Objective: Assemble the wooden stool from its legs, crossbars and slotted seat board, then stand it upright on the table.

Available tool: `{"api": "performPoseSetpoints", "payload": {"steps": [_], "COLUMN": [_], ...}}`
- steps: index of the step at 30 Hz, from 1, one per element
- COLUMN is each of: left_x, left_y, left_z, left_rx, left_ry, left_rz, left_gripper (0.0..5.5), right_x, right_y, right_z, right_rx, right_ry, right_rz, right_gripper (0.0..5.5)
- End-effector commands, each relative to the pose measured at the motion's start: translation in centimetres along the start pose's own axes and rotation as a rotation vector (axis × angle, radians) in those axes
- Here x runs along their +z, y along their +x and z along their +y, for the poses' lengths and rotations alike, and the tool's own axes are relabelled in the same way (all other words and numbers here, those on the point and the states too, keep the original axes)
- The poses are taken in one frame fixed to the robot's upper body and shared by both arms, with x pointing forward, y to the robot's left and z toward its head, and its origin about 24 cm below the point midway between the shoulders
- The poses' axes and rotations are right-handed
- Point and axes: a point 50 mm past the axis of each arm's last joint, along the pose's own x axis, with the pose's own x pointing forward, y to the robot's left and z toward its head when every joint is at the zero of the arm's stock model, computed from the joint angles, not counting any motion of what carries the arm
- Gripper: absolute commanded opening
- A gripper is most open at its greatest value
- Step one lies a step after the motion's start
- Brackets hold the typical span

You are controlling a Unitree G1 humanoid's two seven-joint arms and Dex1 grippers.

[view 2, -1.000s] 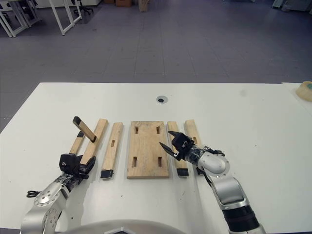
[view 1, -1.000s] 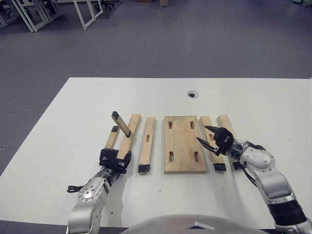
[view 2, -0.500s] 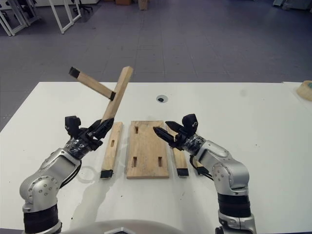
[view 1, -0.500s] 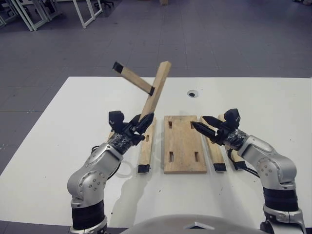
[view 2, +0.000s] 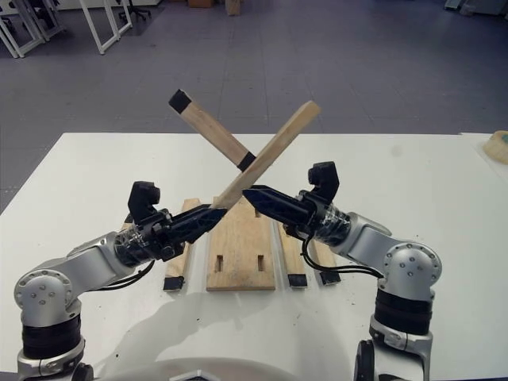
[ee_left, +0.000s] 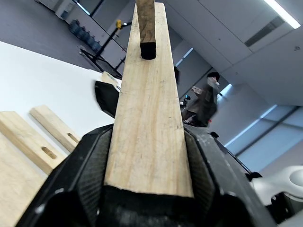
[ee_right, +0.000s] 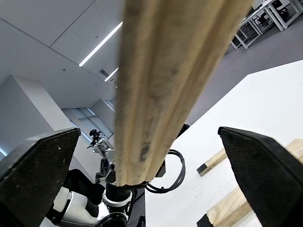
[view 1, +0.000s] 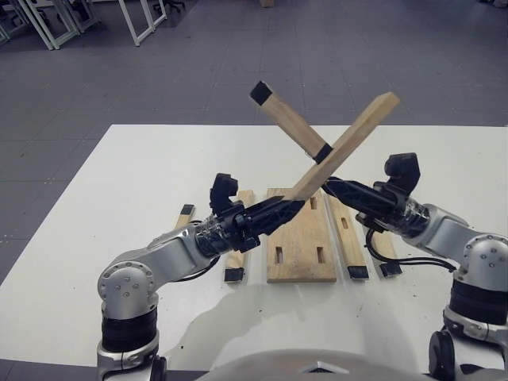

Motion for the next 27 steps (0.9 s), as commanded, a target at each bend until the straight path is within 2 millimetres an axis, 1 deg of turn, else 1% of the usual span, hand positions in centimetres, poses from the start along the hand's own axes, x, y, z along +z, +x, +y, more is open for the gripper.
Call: {"api": "performPoseSetpoints", "payload": {"steps": [1, 7, 11, 16, 18, 21, 22, 23, 24, 25, 26, 27], "left_x": [0.1, 0.2, 0.0, 0.0, 0.1, 0.2, 0.4, 0.5, 0.6, 0.8, 1.1, 1.8], "left_y": [-0.1, -0.5, -0.5, -0.6, -0.6, -0.6, -0.6, -0.7, -0.9, -1.2, -1.5, -2.0], "left_z": [-0.2, 0.0, -0.1, 0.0, 0.0, -0.2, -0.4, -0.5, -0.6, -0.6, -0.4, -0.2], "left_rx": [0.003, 0.006, -0.019, -0.025, -0.028, -0.052, -0.071, -0.082, -0.093, -0.097, -0.093, -0.08], "left_ry": [0.024, 0.024, 0.017, 0.014, 0.015, 0.02, 0.031, 0.041, 0.047, 0.053, 0.057, 0.06], "left_rz": [0.011, 0.019, 0.037, 0.04, 0.036, 0.028, 0.016, 0.003, -0.011, -0.027, -0.054, -0.114], "left_gripper": [2.06, 2.06, 2.06, 2.06, 2.06, 2.06, 2.43, 2.66, 2.75, 2.97, 3.03, 3.03], "right_x": [0.8, 1.1, 1.4, 1.1, 1.0, 1.1, 1.3, 1.3, 1.3, 1.2, 1.1, 1.0], "right_y": [0.8, 0.2, 0.4, 0.5, 0.5, 0.3, 0.2, 0.2, 0.1, 0.0, -0.2, -0.5], "right_z": [0.6, 1.4, 1.7, 1.8, 1.9, 1.8, 1.7, 1.5, 1.3, 1.1, 1.0, 0.9], "right_rx": [0.059, 0.115, 0.144, 0.141, 0.141, 0.143, 0.139, 0.132, 0.122, 0.112, 0.104, 0.092], "right_ry": [-0.004, -0.038, -0.061, -0.086, -0.099, -0.107, -0.103, -0.099, -0.094, -0.091, -0.089, -0.086], "right_rz": [0.009, 0.076, 0.088, 0.124, 0.138, 0.133, 0.121, 0.116, 0.118, 0.119, 0.122, 0.126], "right_gripper": [5.13, 3.92, 3.2, 2.2, 2.06, 2.06, 2.06, 2.04, 2.03, 2.03, 2.03, 2.03]}}
